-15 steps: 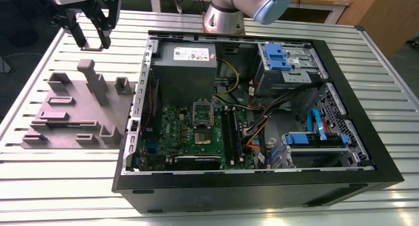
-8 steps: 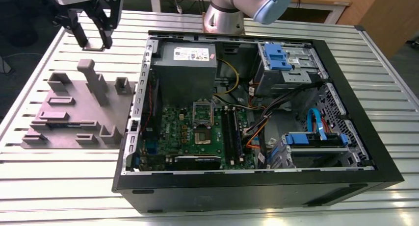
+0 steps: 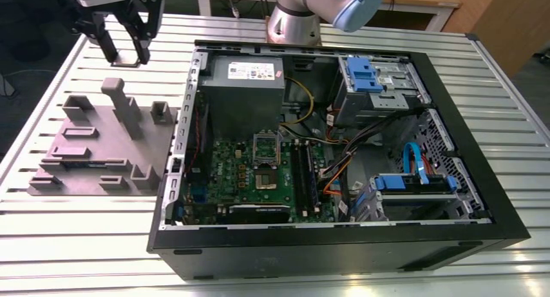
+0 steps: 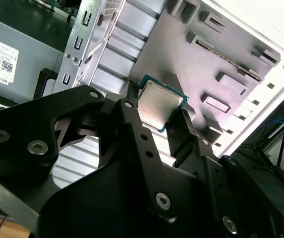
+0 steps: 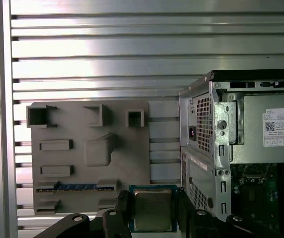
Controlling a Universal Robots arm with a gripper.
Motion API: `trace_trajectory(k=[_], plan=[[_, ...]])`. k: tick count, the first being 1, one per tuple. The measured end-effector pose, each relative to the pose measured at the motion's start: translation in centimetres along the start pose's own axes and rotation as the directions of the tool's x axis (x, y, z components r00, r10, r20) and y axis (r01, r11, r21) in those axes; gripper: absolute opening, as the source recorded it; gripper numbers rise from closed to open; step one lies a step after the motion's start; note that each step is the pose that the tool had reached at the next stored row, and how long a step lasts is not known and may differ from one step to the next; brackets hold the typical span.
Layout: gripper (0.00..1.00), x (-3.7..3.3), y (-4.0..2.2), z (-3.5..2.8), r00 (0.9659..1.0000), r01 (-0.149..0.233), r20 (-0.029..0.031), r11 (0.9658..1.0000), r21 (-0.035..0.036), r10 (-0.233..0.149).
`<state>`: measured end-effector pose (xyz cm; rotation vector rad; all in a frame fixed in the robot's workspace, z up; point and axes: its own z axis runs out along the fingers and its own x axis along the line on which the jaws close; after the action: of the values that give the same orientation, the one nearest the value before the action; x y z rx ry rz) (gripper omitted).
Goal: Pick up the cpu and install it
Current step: 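Pick up the cpu and move it towards the insertion slot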
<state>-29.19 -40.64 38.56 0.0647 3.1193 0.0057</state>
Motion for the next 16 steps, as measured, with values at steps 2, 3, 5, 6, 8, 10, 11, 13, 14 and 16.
trace_trajectory(k=[2,3,5,6,8,10,11,13,14,16], plan=[[0.47,-0.09,0.01,0.01,1.0,0.0,0.0001,1.0,-0.0001,0.0],[0.47,-0.14,0.01,0.0,1.0,0.0,0.0,1.0,0.0,0.0],[0.47,-0.23,0.01,0.01,1.0,0.0,0.0001,1.0,-0.0001,0.0],[0.47,-0.27,0.01,0.01,1.0,0.0,0.0001,1.0,-0.0001,0.0],[0.47,-0.36,0.02,0.01,1.0,0.0,0.0001,1.0,-0.0001,0.0],[0.47,-0.45,0.02,0.01,1.0,0.0,0.0,1.0,-0.0001,0.0],[0.47,-0.5,0.02,0.01,1.0,0.0,0.0001,1.0,-0.0001,0.0],[0.47,-0.6,0.02,0.01,1.0,0.0,0.0,1.0,0.0,0.0],[0.47,-0.65,0.03,0.01,1.0,0.0,0.0,1.0,0.0,0.0],[0.47,-0.74,0.03,0.02,1.0,0.0,0.0,1.0,0.0,0.0]])
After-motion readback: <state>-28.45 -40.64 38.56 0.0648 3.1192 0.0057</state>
